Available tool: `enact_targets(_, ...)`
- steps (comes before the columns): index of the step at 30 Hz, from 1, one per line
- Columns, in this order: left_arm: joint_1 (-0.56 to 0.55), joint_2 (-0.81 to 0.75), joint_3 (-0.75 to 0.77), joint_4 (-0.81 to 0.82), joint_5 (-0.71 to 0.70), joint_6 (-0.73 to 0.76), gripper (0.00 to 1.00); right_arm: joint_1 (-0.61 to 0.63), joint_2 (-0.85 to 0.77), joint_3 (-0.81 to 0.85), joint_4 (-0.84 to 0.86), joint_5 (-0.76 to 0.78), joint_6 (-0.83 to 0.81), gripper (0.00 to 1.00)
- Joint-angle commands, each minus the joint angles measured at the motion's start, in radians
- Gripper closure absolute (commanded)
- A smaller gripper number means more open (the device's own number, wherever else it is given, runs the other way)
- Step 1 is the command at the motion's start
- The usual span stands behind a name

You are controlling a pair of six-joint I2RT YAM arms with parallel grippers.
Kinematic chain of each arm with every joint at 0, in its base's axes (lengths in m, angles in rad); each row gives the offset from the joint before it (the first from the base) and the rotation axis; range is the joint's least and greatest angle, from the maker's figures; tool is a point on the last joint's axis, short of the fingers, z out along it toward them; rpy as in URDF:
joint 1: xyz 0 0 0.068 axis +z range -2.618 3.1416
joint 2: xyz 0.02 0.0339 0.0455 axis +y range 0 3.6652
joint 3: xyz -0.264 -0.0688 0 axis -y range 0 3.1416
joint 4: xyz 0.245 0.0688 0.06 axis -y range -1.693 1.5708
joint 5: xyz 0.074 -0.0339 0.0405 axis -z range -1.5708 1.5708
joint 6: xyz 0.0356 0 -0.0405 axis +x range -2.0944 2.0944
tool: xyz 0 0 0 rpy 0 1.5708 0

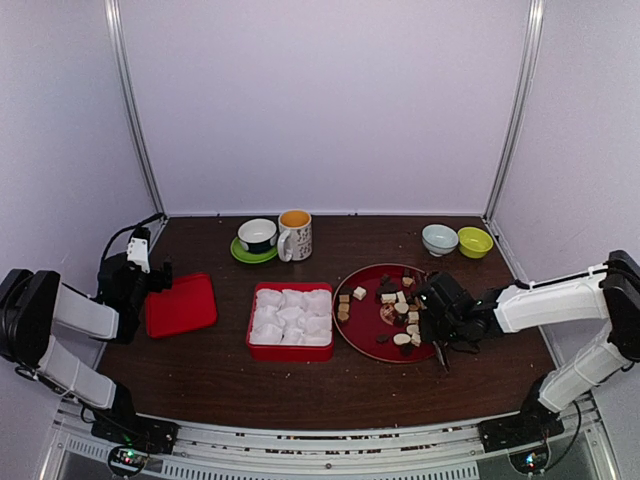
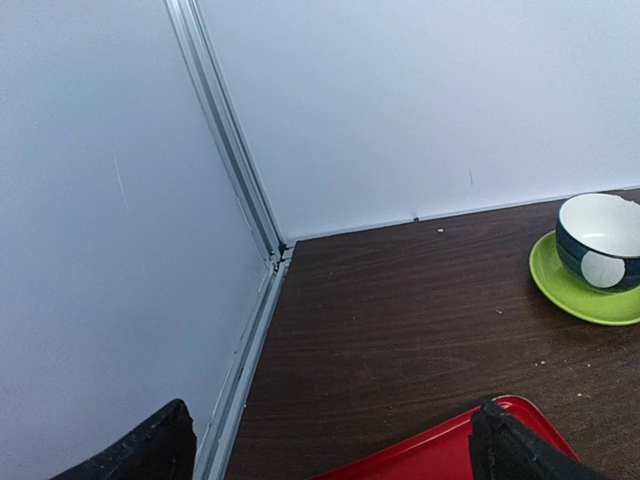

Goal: Pack the chocolate

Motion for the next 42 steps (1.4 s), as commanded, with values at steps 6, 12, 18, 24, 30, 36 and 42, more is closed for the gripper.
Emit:
enact_targets(6,0.006,0.005,-0.006,0.065,0.012,-0.004,0.02,-0.009,0.058,0.006,0.104,0.030,0.047,0.44)
enact_targets(12,0.006,0.005,-0.006,0.065,0.011,-0.004,0.02,-0.007,-0.068,-0.061,0.103,0.034,0.053,0.30)
enact_targets(18,0.006,0.006,-0.006,0.065,0.012,-0.004,0.02,0.016,-0.136,-0.105,0.082,0.026,0.078,0.20)
enact_targets(24,0.006,0.005,-0.005,0.064,0.011,-0.004,0.02,0.035,-0.151,-0.116,0.064,0.016,0.101,0.23)
enact_targets(30,0.006,0.006,-0.006,0.065,0.012,-0.004,0.02,0.056,-0.107,-0.098,0.055,0.024,0.111,0.26)
enact_targets(36,0.006,0.005,-0.005,0.064,0.012,-0.004,0.02,0.056,-0.039,-0.059,0.030,0.068,0.130,0.36)
enact_targets(42,0.006,0.006,-0.006,0.065,0.012,-0.004,0.02,0.057,-0.021,-0.051,0.035,0.095,0.136,0.48)
